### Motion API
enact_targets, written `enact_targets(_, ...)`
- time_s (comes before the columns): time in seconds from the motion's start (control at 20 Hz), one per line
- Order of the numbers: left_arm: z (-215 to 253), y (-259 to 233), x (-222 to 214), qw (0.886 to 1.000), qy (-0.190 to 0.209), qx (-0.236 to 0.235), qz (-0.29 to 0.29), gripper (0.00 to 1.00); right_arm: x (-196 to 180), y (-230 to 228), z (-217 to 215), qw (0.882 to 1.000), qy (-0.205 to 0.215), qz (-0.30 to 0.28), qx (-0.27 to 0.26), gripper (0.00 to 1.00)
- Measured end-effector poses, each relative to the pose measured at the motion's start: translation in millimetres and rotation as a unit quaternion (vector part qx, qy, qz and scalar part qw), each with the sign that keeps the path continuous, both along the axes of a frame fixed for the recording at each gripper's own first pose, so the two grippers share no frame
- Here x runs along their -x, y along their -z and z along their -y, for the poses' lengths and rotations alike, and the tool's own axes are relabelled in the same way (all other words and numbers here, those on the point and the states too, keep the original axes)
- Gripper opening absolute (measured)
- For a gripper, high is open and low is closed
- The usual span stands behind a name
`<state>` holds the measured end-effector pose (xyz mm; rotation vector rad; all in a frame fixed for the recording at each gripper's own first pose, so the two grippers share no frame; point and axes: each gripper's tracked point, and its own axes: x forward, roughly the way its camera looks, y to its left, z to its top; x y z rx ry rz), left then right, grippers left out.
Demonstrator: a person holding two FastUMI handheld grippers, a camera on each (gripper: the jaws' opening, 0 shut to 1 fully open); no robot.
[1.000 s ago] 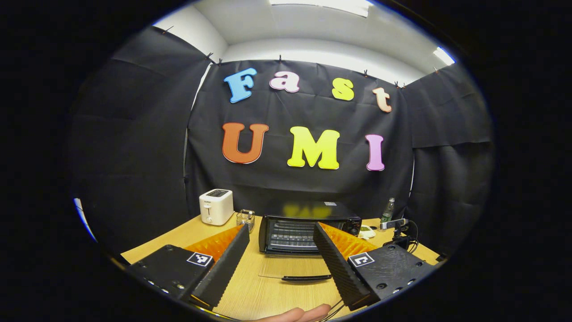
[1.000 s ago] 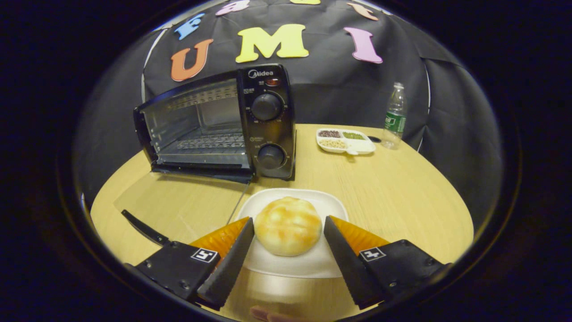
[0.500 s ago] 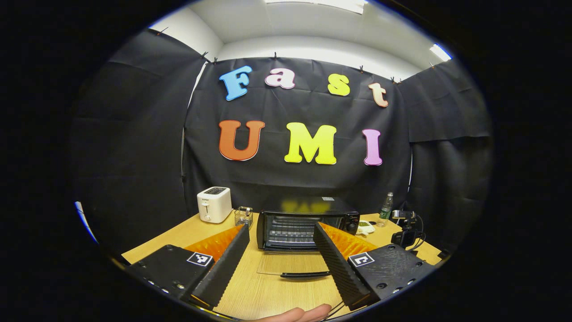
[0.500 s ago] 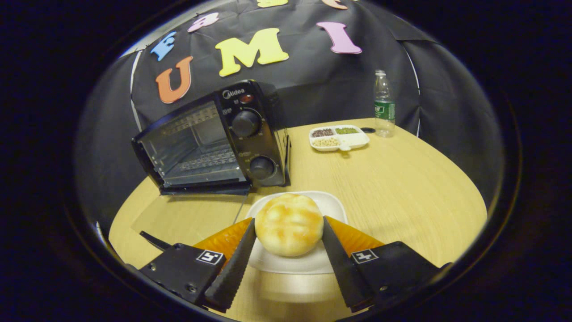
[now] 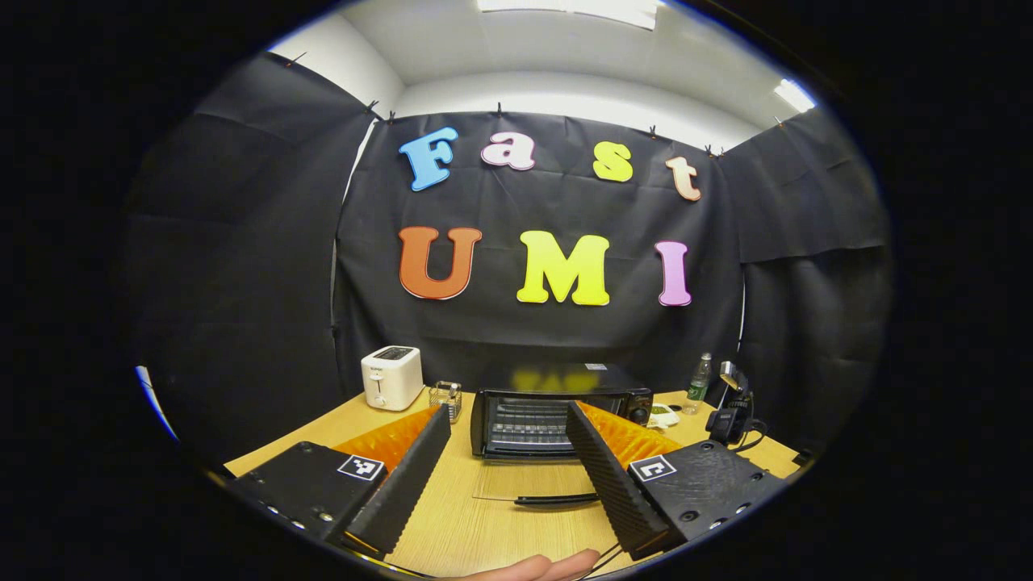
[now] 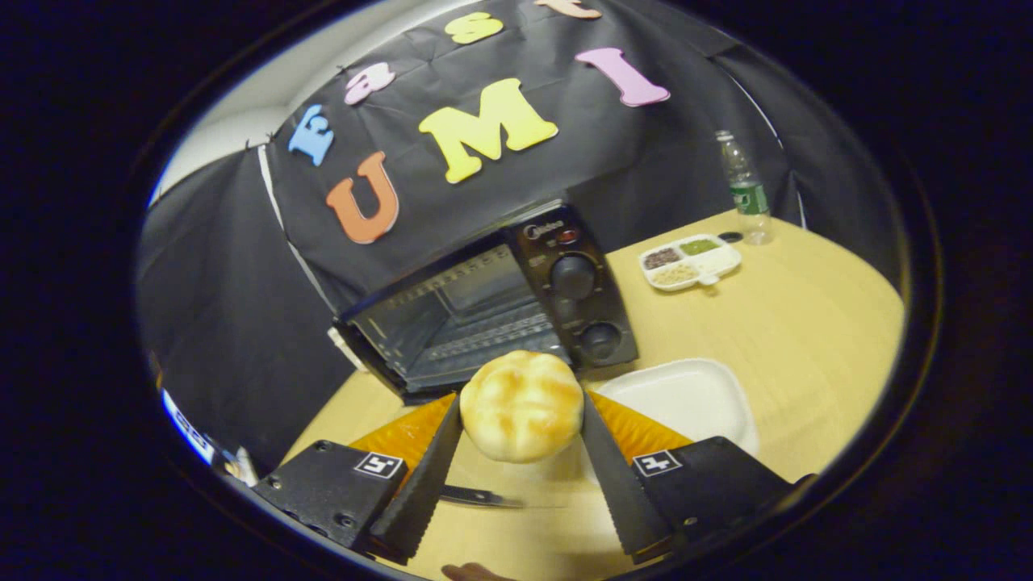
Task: Open the electric oven with the left hand, put the food in, and close the electric oven.
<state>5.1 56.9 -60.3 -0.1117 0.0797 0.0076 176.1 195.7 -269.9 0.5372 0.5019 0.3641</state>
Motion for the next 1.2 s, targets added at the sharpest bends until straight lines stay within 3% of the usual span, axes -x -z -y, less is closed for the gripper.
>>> enact_targets(0.15, -6.4, 0.0, 3.6, 1.0, 0.003, 0.002, 0.002, 0.95, -12.7, -20.3, -32.5, 0.993, 0.038, 0.016, -0.109, 0.88)
enact_targets(0.35, -24.8, 6.3, 3.6, 1.0, -0.01, 0.006, -0.004, 0.95, -31.3, -7.5, -62.7, 0.978, 0.119, -0.033, -0.17, 0.85)
enact_targets(0.4, -29.9, 9.1, 3.0, 1.0, -0.014, 0.007, -0.006, 0.94, -38.6, -9.5, -73.2, 0.974, 0.122, -0.032, -0.186, 0.85)
enact_targets(0.65, -53.7, 13.5, 2.9, 0.999, -0.033, 0.003, -0.012, 0.95, -88.4, 9.4, -84.8, 0.971, 0.187, -0.018, -0.148, 0.85)
enact_targets(0.7, -55.1, 14.2, 2.1, 0.999, -0.032, 0.004, -0.013, 0.95, -98.7, 10.1, -88.4, 0.968, 0.195, -0.019, -0.154, 0.91)
enact_targets(0.75, -54.2, 16.5, 1.1, 0.999, -0.029, 0.005, -0.015, 0.95, -110.4, 9.2, -91.1, 0.967, 0.202, -0.012, -0.153, 0.85)
enact_targets(1.2, -69.3, 49.6, -12.3, 0.999, -0.025, -0.002, -0.048, 0.95, -176.9, 16.4, -92.2, 0.973, 0.219, 0.061, -0.047, 0.87)
